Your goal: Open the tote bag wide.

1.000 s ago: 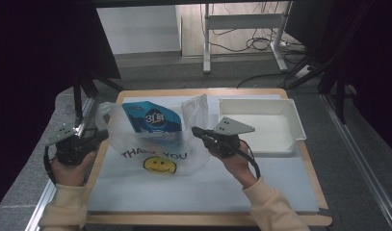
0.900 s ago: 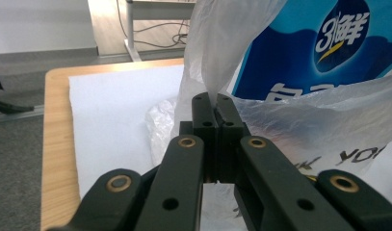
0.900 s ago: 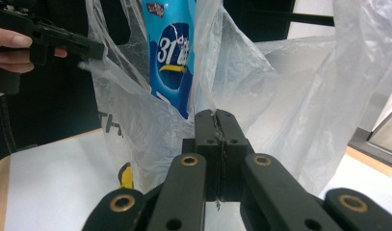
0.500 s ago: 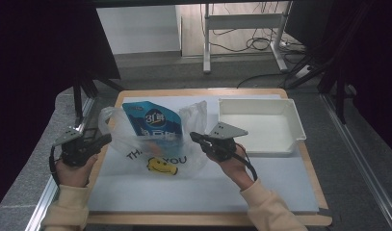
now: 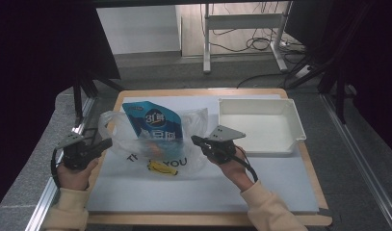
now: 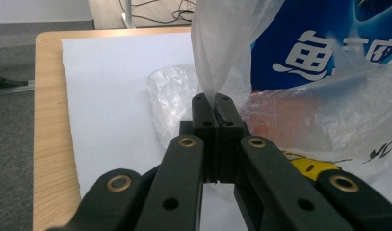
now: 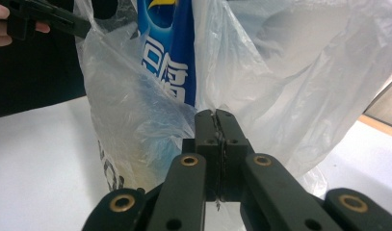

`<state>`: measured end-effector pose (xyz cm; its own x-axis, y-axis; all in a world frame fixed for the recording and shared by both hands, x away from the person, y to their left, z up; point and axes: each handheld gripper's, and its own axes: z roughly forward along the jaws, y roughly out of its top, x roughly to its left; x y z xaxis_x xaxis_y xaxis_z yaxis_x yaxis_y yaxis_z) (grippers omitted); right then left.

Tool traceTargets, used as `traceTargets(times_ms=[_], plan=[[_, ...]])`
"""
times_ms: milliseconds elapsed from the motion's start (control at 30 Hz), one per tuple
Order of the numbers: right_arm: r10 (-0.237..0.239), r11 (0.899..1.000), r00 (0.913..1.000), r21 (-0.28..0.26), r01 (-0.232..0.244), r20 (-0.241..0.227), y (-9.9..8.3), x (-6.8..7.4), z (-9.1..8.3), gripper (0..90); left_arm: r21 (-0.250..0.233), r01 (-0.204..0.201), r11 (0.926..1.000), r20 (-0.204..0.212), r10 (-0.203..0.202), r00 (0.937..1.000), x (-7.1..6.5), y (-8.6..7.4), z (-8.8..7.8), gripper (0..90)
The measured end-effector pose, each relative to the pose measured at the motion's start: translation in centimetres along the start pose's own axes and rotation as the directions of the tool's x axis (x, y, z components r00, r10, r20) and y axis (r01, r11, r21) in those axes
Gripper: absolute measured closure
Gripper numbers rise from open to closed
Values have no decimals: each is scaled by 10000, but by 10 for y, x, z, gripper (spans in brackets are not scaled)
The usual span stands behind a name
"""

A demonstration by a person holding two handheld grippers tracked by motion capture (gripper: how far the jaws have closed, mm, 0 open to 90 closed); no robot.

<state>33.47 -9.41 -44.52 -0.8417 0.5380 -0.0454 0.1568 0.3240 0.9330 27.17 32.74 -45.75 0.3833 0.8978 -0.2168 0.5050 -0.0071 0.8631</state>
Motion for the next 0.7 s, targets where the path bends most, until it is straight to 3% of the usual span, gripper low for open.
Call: traceTargets(times_ms=[700], plan=[[115,9978,9999,658,-114,-12,-16,-1,11,886,324,14,9995,-20,-14,10000,1,-6,8,900]])
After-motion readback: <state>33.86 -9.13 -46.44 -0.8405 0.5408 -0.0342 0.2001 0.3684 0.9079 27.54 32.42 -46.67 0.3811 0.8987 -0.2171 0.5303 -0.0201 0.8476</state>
